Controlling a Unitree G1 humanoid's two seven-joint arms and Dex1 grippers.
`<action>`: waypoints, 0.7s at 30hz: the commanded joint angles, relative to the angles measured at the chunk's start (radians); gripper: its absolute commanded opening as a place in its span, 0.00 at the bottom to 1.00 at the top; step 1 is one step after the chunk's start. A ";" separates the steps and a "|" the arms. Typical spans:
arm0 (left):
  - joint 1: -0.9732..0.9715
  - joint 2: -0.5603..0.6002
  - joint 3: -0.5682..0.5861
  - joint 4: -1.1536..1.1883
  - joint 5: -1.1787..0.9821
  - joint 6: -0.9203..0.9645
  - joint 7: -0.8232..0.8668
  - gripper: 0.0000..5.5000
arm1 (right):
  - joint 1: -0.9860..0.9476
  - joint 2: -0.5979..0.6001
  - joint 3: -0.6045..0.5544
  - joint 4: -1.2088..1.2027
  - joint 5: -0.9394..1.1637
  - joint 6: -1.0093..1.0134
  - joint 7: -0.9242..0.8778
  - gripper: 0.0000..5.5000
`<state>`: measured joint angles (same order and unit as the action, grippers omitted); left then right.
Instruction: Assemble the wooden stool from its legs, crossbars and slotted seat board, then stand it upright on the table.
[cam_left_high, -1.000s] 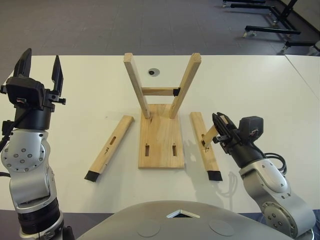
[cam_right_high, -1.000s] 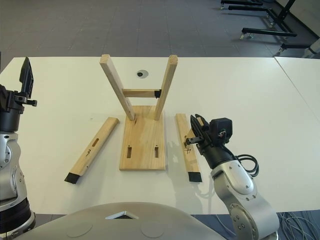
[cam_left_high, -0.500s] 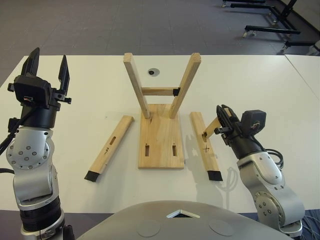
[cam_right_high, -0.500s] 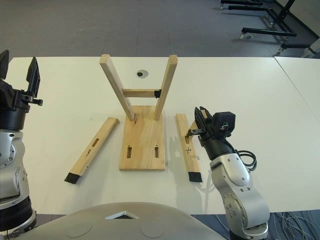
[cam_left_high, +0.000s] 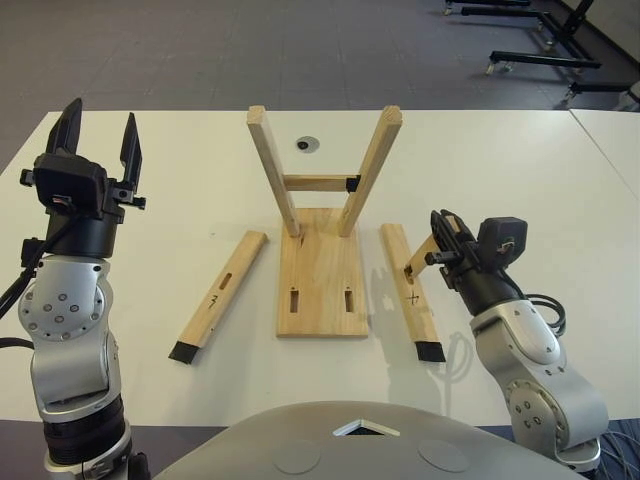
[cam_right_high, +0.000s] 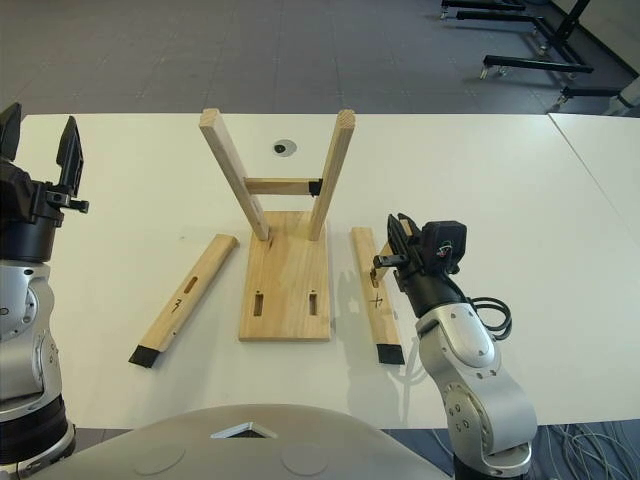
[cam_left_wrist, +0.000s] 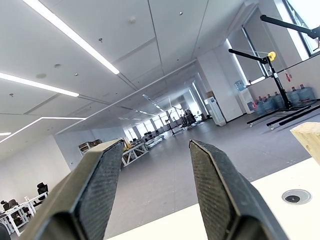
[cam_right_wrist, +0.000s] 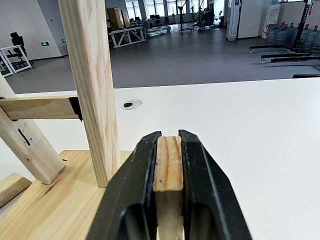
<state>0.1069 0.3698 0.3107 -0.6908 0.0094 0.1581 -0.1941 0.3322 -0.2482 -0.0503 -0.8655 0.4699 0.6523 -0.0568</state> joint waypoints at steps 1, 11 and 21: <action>-0.013 0.015 -0.001 0.006 -0.006 0.016 -0.014 0.43 | 0.023 0.012 -0.001 -0.014 -0.006 0.017 0.001 0.07; -0.026 0.030 -0.001 0.004 -0.017 0.034 -0.036 0.43 | 0.062 0.035 0.032 0.017 -0.050 0.000 0.009 0.07; -0.051 0.019 -0.023 0.012 0.000 0.040 -0.032 0.43 | 0.012 0.015 0.052 0.150 -0.159 -0.120 0.063 0.07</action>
<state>0.0660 0.3857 0.2960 -0.6864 0.0039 0.1898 -0.2277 0.3428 -0.2234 0.0023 -0.7727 0.3451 0.5439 -0.0075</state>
